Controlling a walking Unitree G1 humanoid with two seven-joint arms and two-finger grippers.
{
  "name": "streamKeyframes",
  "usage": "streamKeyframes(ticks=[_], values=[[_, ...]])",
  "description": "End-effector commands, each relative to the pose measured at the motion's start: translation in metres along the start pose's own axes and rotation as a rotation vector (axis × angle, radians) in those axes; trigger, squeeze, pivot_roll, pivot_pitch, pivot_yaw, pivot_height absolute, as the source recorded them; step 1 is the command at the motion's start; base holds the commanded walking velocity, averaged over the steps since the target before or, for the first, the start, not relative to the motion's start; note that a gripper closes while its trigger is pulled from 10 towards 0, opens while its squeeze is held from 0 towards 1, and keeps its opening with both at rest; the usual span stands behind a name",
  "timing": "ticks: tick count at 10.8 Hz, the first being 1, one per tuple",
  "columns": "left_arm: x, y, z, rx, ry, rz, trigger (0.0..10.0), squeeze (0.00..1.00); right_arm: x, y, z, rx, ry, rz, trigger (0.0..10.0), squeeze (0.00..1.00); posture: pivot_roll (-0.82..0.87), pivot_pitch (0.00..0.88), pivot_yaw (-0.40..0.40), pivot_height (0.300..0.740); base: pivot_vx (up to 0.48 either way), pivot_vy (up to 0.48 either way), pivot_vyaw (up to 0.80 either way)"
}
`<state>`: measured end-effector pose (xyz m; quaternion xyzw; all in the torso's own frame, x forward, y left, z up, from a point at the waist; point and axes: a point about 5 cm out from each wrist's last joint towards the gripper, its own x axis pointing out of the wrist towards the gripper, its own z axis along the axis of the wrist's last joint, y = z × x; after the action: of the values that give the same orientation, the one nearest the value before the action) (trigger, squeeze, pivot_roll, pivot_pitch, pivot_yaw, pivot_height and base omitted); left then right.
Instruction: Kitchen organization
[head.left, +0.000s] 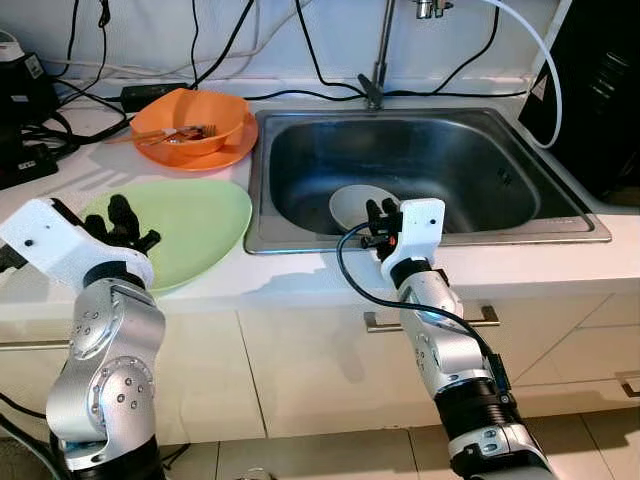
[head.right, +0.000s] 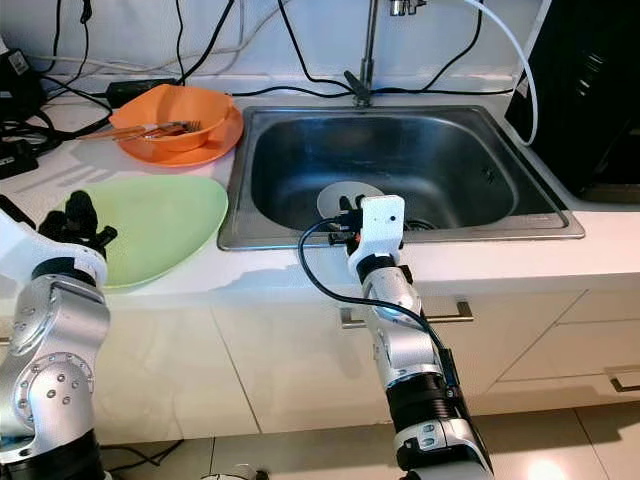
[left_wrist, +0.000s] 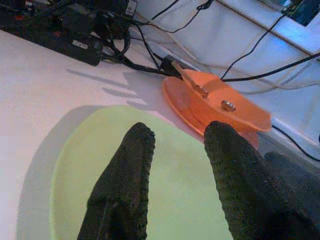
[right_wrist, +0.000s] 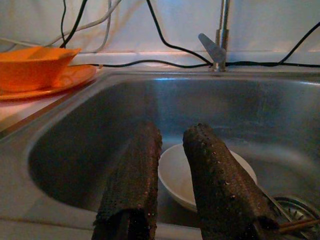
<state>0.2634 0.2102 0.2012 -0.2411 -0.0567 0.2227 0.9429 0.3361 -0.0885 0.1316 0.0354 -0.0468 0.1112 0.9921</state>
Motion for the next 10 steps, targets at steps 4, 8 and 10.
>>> streamKeyframes(ticks=[4, 8, 10], values=[[0.002, 0.024, 0.012, 0.111, 0.057, -0.054, 10.0, 0.00, 0.001, -0.001, 0.002, -0.004, -0.009, 0.008, 10.0, 0.00, 0.18, 0.000, 0.009, 0.740, 0.000, 0.000, 0.00], [-0.008, 0.056, 0.002, 0.116, 0.250, 0.106, 10.0, 0.00, 0.002, 0.002, 0.001, -0.003, -0.004, 0.027, 10.0, 0.00, 0.20, 0.000, 0.005, 0.740, 0.000, 0.000, 0.00], [-0.014, 0.056, 0.000, 0.071, 0.325, 0.117, 10.0, 0.00, 0.002, 0.003, 0.000, -0.003, 0.000, 0.034, 10.0, 0.00, 0.21, 0.000, 0.006, 0.740, 0.000, 0.000, 0.00]])
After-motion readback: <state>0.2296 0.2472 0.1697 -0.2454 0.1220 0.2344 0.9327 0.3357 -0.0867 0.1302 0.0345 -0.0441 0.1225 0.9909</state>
